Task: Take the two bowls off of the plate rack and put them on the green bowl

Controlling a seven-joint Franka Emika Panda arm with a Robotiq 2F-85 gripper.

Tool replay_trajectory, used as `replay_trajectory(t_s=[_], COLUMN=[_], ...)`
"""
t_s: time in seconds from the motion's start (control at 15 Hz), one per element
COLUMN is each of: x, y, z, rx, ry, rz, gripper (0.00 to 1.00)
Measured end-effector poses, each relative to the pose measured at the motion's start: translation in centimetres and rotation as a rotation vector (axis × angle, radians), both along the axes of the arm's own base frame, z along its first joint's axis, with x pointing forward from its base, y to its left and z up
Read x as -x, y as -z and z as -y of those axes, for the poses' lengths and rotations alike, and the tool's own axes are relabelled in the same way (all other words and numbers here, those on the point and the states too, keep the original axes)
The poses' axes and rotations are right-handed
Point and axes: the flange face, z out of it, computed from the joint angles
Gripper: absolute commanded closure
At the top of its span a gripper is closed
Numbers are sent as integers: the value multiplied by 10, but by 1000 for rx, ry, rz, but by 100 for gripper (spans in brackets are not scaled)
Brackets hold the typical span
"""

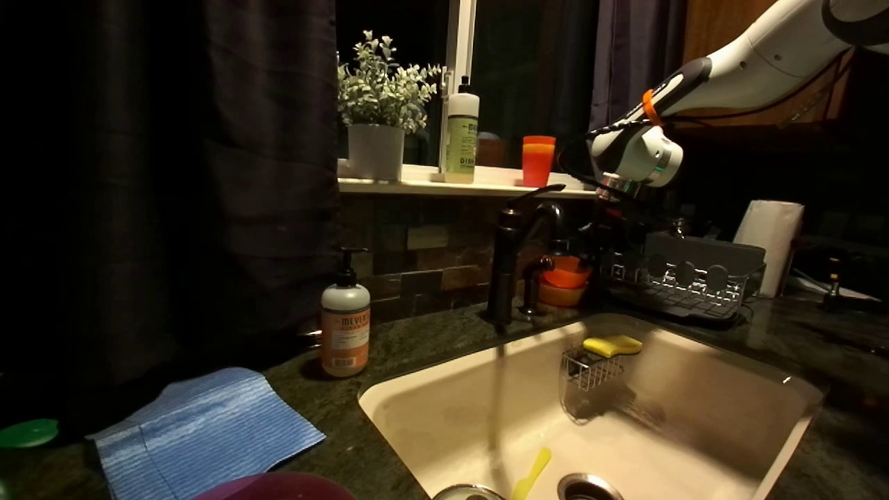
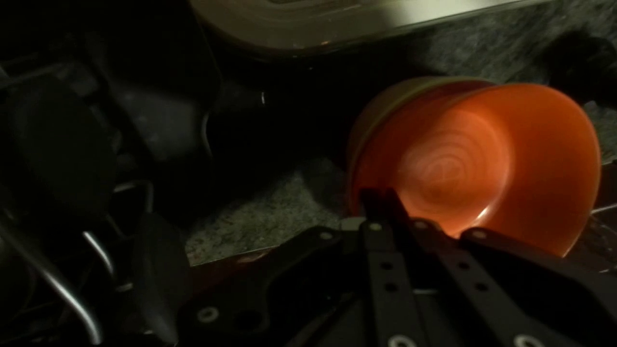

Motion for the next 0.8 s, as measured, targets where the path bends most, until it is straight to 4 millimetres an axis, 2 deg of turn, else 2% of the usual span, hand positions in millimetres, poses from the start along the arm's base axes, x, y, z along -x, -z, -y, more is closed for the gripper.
replay_trajectory(t_s=[0.07,0.13,0.67,0.8], x=[-1,-2,-8,-8], y=[1,2,5,6], z=[0,-1,-13,-16], rx=[-1,-4,-31,-33], ry=[-2,-3,-11,-9], rz=[1,1,7,4], gripper=[71,64,5,0])
